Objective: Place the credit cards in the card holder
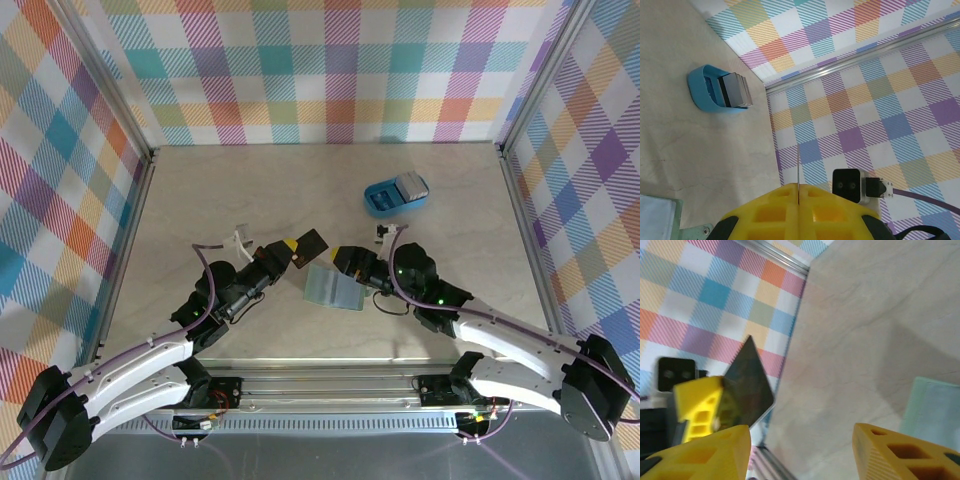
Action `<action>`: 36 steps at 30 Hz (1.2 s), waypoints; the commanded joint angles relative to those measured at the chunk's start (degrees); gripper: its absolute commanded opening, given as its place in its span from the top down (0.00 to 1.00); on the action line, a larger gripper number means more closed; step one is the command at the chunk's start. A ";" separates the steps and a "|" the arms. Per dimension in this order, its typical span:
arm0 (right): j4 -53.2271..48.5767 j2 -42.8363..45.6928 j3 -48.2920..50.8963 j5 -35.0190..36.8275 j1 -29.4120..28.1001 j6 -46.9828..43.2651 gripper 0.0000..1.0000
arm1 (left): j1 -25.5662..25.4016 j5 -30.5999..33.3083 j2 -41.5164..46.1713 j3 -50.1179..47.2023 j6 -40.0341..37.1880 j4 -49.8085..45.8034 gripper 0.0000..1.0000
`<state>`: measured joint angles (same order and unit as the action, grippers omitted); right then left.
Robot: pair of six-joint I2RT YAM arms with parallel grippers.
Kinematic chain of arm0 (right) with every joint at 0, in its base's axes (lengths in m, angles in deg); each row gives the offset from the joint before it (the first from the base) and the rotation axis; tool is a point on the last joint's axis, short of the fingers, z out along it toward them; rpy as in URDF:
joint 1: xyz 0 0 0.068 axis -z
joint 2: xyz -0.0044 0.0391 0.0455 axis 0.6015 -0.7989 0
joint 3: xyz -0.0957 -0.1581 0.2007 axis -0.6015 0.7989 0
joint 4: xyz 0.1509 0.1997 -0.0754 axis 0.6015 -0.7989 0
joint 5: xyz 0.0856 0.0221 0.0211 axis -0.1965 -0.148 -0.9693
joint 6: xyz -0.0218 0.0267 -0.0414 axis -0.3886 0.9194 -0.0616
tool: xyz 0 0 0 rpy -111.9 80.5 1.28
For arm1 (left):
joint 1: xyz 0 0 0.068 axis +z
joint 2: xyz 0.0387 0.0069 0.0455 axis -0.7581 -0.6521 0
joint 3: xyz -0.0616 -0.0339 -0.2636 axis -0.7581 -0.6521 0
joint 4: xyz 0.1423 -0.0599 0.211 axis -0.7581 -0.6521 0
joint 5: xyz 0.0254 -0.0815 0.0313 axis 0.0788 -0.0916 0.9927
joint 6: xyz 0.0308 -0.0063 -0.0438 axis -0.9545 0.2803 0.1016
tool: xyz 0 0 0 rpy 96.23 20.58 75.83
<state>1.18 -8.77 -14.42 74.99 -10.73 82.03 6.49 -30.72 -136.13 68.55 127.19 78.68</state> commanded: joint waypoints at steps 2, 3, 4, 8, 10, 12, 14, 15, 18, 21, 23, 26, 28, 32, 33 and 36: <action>8.34 1.16 1.95 -2.07 -0.11 10.08 0.48 | 0.45 -1.60 -0.92 2.11 -0.97 2.73 1.00; 8.84 0.98 1.78 -2.31 -0.11 10.77 0.50 | 0.49 -1.88 -1.14 2.18 -0.92 2.89 1.00; 8.96 0.62 1.48 -2.69 -0.11 11.50 0.51 | 0.47 -2.10 -1.41 2.25 -0.70 3.29 1.00; 13.11 -2.08 1.27 -5.11 -0.10 14.69 0.56 | 0.45 -3.55 -2.40 2.62 0.39 3.92 1.00; 15.59 -3.83 1.19 -6.29 -0.11 15.95 0.57 | 0.41 -3.84 -2.65 2.54 0.97 3.93 1.00; 16.86 -5.64 0.70 -7.92 -0.11 17.15 0.60 | 0.37 -3.96 -2.79 2.54 1.52 3.96 1.00; 16.93 -7.15 0.57 -8.54 -0.11 19.08 0.65 | 0.36 -4.04 -2.90 2.54 1.80 3.96 1.00; 17.51 -7.47 0.64 -8.62 -0.11 19.25 0.66 | 0.36 -4.04 -2.94 2.58 1.89 3.96 1.00; 20.08 -7.69 1.34 -8.20 -0.02 19.33 0.77 | 0.32 -4.04 -3.20 2.37 2.16 4.20 1.00; 21.44 -6.93 2.60 -7.45 0.32 19.61 0.88 | 0.27 -3.69 -3.45 1.67 2.86 4.97 1.00; 20.89 -6.29 2.85 -7.13 0.87 19.15 0.90 | 0.27 -3.78 -3.55 1.42 3.03 4.67 0.97; 21.80 -6.98 2.25 -9.07 2.42 18.66 1.00 | 0.31 -3.52 -4.08 0.41 3.73 5.14 0.95; 23.31 -8.12 1.64 -11.56 3.87 18.45 1.00 | 0.37 -3.84 -4.27 0.03 3.55 5.33 0.70; 21.26 -9.30 0.11 -17.42 8.37 18.41 1.00 | 1.03 -2.90 -1.31 1.04 1.16 -1.90 0.31; 20.91 -9.35 -0.01 -19.19 9.82 18.39 1.00 | 1.37 -1.88 0.13 1.57 0.71 -5.40 0.26; 16.06 -9.19 -1.57 -27.74 15.45 16.48 1.00 | 5.14 -4.93 3.13 2.75 -0.41 -11.34 0.16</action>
<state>19.74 -18.19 -13.09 56.33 1.40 100.80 8.87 -33.85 -135.67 69.20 128.70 73.43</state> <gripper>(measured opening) 0.057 0.837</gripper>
